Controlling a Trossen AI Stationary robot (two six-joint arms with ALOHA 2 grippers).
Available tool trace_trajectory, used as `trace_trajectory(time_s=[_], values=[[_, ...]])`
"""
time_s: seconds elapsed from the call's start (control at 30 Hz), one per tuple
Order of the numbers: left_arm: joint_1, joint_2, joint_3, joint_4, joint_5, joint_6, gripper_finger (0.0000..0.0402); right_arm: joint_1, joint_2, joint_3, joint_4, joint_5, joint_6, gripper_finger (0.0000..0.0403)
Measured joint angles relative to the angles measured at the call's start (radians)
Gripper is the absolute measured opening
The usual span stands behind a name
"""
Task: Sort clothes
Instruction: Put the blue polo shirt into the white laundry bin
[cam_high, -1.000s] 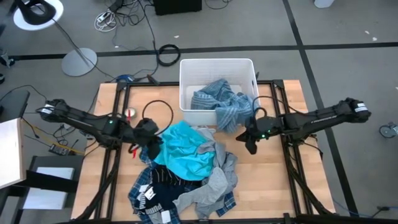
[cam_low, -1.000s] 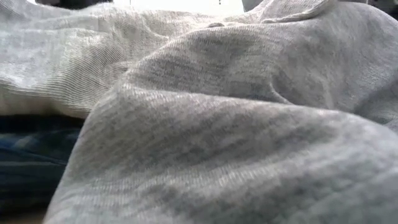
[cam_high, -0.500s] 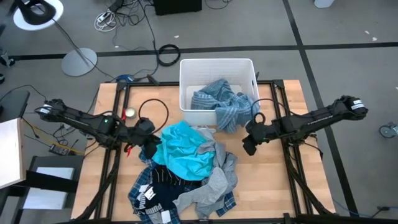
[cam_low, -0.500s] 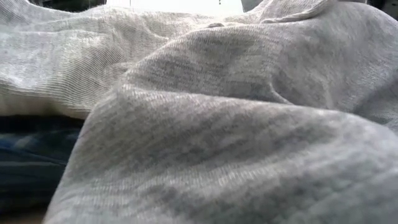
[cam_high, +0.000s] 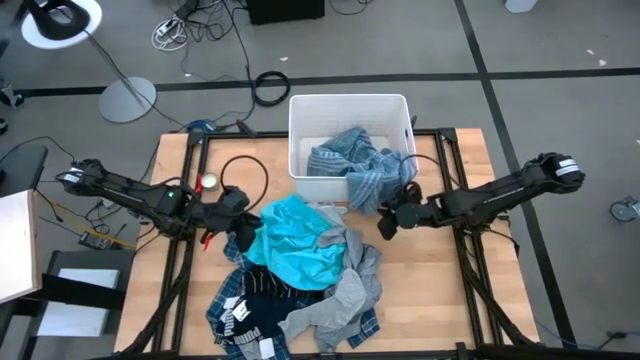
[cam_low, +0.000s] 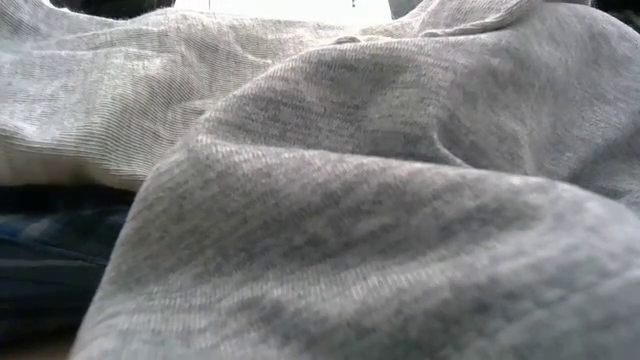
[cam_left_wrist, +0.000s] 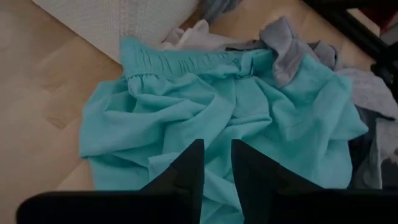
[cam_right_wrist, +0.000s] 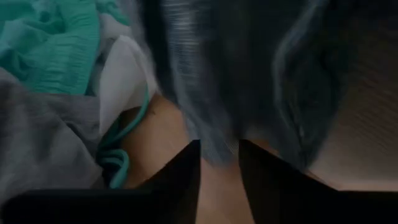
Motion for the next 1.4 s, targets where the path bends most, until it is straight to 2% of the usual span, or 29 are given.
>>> trace_trajectory(time_s=[0.17, 0.27, 0.37, 0.5, 0.67, 0.8, 0.93, 1.07, 1.17, 1.4], values=[[0.000, 0.000, 0.000, 0.034, -0.024, -0.020, 0.0084, 0.000, 0.106, 0.000, 0.188, 0.005, -0.112, 0.0171], [0.000, 0.000, 0.000, 0.056, -0.031, -0.021, 0.0084, -0.003, 0.168, 0.000, 0.284, 0.059, -0.142, 0.0173], [0.000, 0.001, 0.000, 0.071, -0.031, -0.025, 0.0084, -0.011, 0.205, 0.000, 0.361, 0.079, -0.140, 0.0130], [0.000, 0.001, 0.000, 0.076, -0.031, -0.028, 0.0084, -0.011, 0.197, 0.000, 0.477, 0.073, -0.146, 0.0022], [0.000, 0.001, 0.000, 0.081, -0.026, -0.026, 0.0084, 0.020, 0.126, 0.076, 0.507, 0.076, -0.269, 0.0006], [0.000, 0.001, 0.000, 0.078, -0.023, -0.009, 0.0084, 0.039, 0.096, 0.236, 0.498, 0.079, -0.542, 0.0004], [0.000, 0.001, 0.001, 0.081, -0.023, 0.004, 0.0084, -0.008, 0.106, 0.443, 0.422, 0.089, -0.812, 0.0003], [0.000, 0.001, 0.001, 0.081, -0.027, 0.019, 0.0084, -0.123, 0.139, 0.624, 0.264, 0.085, -0.892, 0.0002], [0.000, 0.001, 0.001, 0.080, -0.031, 0.032, 0.0084, -0.235, 0.161, 0.717, 0.115, 0.045, -0.874, 0.0002], [0.000, 0.001, 0.001, 0.082, -0.031, 0.024, 0.0084, -0.439, 0.234, 0.764, -0.256, -0.248, -0.601, 0.0015]])
